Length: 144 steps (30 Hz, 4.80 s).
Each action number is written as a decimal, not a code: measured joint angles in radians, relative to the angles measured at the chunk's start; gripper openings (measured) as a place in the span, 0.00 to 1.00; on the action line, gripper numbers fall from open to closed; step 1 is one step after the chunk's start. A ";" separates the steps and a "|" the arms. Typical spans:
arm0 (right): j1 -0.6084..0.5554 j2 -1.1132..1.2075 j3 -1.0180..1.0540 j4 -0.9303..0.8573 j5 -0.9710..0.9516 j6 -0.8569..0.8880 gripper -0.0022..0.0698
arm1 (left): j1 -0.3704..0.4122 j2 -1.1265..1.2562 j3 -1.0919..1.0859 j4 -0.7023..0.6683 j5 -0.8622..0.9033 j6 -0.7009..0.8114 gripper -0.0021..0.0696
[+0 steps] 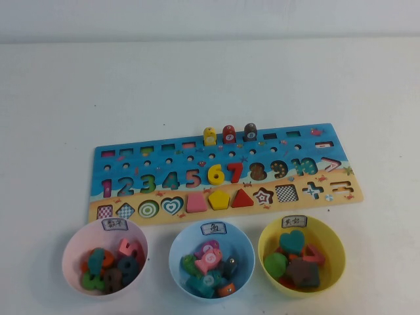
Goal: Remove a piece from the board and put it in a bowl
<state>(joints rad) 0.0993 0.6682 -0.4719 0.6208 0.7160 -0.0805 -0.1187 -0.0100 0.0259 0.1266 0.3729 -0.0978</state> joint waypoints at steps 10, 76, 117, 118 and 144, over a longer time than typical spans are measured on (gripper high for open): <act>0.084 0.581 -0.435 -0.208 0.140 -0.008 0.01 | 0.000 0.000 0.000 0.000 0.000 0.000 0.03; 0.359 1.631 -1.503 -0.482 0.039 0.109 0.55 | 0.000 0.000 0.000 0.003 0.000 0.000 0.03; 0.361 1.623 -1.504 -0.528 0.013 0.109 0.31 | 0.000 0.000 0.000 0.003 0.000 0.000 0.03; 0.361 1.612 -1.504 -0.534 0.017 0.109 0.31 | 0.000 0.000 0.000 0.003 0.000 0.000 0.03; 0.688 1.049 -0.986 -0.474 0.388 0.177 0.31 | 0.000 0.000 0.000 0.003 0.000 0.000 0.03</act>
<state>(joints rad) 0.7873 1.7170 -1.4579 0.1472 1.1042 0.0967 -0.1187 -0.0100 0.0259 0.1296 0.3729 -0.0978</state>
